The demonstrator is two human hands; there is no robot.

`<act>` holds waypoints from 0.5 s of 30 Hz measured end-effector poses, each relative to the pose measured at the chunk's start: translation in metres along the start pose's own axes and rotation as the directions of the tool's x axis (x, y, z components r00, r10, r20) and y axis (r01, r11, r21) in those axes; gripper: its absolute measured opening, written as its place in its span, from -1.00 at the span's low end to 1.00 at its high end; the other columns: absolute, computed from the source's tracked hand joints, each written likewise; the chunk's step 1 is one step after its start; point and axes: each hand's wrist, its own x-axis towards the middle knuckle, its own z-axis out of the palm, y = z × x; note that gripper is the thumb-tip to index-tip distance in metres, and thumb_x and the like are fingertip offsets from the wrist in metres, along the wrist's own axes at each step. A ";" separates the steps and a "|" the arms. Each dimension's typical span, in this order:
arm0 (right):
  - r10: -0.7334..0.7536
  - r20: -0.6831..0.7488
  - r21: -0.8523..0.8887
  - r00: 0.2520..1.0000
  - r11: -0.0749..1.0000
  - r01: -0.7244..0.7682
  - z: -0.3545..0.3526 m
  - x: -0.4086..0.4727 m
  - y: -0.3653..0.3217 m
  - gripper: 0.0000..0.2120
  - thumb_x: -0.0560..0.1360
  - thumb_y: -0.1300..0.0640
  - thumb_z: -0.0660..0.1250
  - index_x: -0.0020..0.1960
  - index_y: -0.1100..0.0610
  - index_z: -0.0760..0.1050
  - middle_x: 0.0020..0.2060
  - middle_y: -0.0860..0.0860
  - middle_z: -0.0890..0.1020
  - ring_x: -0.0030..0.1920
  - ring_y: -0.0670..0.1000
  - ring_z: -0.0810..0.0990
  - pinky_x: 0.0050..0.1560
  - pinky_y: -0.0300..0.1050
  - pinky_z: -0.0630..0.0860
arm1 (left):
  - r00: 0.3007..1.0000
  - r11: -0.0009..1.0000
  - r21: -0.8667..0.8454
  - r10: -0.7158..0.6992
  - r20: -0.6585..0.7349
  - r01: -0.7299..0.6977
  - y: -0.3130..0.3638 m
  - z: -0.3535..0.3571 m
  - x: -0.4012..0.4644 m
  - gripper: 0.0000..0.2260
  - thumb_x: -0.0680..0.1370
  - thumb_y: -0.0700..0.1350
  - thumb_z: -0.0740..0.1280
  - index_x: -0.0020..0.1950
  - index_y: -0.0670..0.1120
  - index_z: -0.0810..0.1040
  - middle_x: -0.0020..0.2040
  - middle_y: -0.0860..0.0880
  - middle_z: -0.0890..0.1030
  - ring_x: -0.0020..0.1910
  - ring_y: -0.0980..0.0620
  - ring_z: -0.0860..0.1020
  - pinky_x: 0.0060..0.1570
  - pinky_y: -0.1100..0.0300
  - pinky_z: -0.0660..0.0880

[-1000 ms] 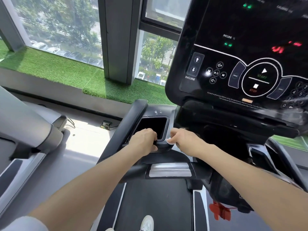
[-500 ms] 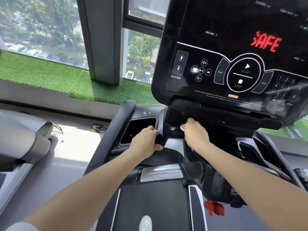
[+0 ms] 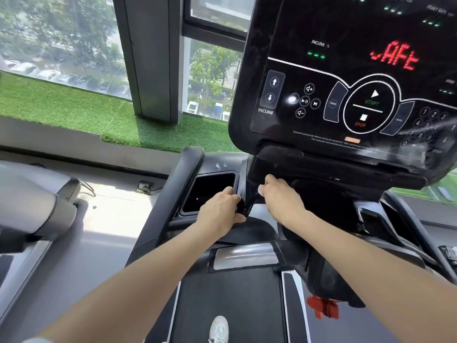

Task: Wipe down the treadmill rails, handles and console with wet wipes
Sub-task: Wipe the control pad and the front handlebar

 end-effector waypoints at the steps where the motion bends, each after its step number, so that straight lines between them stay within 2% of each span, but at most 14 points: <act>1: 0.023 -0.028 -0.014 0.999 1.000 -0.024 -0.002 0.001 0.001 -0.77 0.48 0.45 0.14 0.00 0.22 0.47 0.07 0.07 0.34 0.13 0.10 0.36 -0.12 -0.03 0.40 | 1.000 1.000 0.001 -0.003 0.002 0.003 -0.001 0.000 0.000 -0.65 0.50 0.01 0.39 0.20 -0.14 0.50 0.08 -0.03 0.39 0.05 -0.07 0.48 -0.12 0.06 0.44; 3: 0.065 -0.039 -0.003 0.997 0.998 -0.065 -0.004 0.002 -0.003 -0.75 0.49 0.44 0.14 0.07 0.27 0.50 0.11 0.09 0.36 0.15 0.13 0.37 -0.08 -0.01 0.41 | 1.000 1.000 0.009 0.001 0.005 -0.001 0.000 0.001 0.001 -0.67 0.51 0.01 0.39 0.17 -0.15 0.50 0.08 -0.03 0.38 0.05 -0.07 0.48 -0.13 0.05 0.44; 6: 0.026 -0.001 0.078 1.000 0.997 -0.026 0.003 0.002 -0.023 -0.86 0.49 0.40 0.10 -0.08 0.21 0.36 -0.03 0.09 0.30 0.08 0.16 0.42 -0.15 -0.01 0.33 | 1.000 1.000 0.008 0.002 0.003 -0.002 0.000 0.001 0.001 -0.69 0.50 0.02 0.39 0.14 -0.14 0.50 0.06 -0.03 0.38 0.03 -0.07 0.49 -0.13 0.05 0.45; 8: -0.024 0.001 0.082 1.000 0.996 0.023 0.008 0.000 -0.028 -0.85 0.51 0.38 0.10 -0.18 0.18 0.24 -0.08 0.04 0.24 -0.01 0.11 0.36 -0.17 -0.04 0.28 | 1.000 1.000 0.008 0.004 0.005 -0.004 -0.001 0.002 0.001 -0.69 0.51 0.02 0.39 0.14 -0.14 0.50 0.05 -0.03 0.38 0.02 -0.07 0.49 -0.11 0.02 0.48; 9: -0.014 -0.013 0.083 1.000 0.996 0.015 0.006 -0.001 -0.025 -0.83 0.50 0.39 0.12 -0.21 0.18 0.25 -0.07 0.05 0.25 -0.02 0.11 0.35 -0.17 -0.03 0.29 | 1.000 1.000 0.011 0.009 0.007 -0.009 -0.001 0.002 0.001 -0.69 0.51 0.02 0.39 0.13 -0.14 0.50 0.05 -0.03 0.38 0.02 -0.08 0.49 -0.10 0.01 0.48; 10: 0.009 -0.030 0.068 1.000 0.998 -0.007 0.004 0.001 -0.019 -0.83 0.49 0.41 0.14 -0.18 0.18 0.30 -0.03 0.07 0.30 0.02 0.13 0.37 -0.17 -0.03 0.33 | 1.000 1.000 0.014 0.012 0.006 -0.012 -0.001 0.002 0.000 -0.70 0.51 0.02 0.38 0.12 -0.14 0.50 0.05 -0.03 0.38 0.02 -0.08 0.49 -0.12 0.01 0.48; 12: 0.093 -0.044 0.021 0.995 0.996 -0.092 0.001 0.003 -0.004 -0.77 0.45 0.46 0.17 -0.01 0.22 0.47 0.10 0.11 0.37 0.12 0.14 0.41 -0.10 -0.01 0.42 | 1.000 1.000 0.016 0.015 0.002 -0.015 -0.001 0.002 0.000 -0.71 0.51 0.02 0.38 0.10 -0.15 0.49 0.05 -0.03 0.38 0.01 -0.07 0.48 -0.17 0.05 0.44; 13: 0.139 -0.049 0.003 0.989 0.990 -0.139 0.000 0.005 0.001 -0.71 0.45 0.47 0.17 0.08 0.25 0.50 0.13 0.11 0.37 0.14 0.15 0.41 -0.06 -0.02 0.45 | 1.000 1.000 0.014 0.016 0.000 -0.016 -0.001 0.002 0.000 -0.71 0.51 0.02 0.38 0.09 -0.16 0.49 0.05 -0.03 0.38 0.01 -0.07 0.48 -0.18 0.06 0.42; 15: 0.154 -0.039 0.027 0.987 0.988 -0.153 -0.001 0.004 -0.003 -0.71 0.46 0.46 0.18 0.12 0.27 0.50 0.14 0.11 0.37 0.15 0.15 0.42 -0.04 -0.02 0.45 | 1.000 1.000 0.016 0.020 0.002 -0.020 -0.001 0.002 0.001 -0.71 0.51 0.02 0.38 0.06 -0.16 0.49 0.04 -0.04 0.38 0.00 -0.08 0.47 -0.19 0.06 0.41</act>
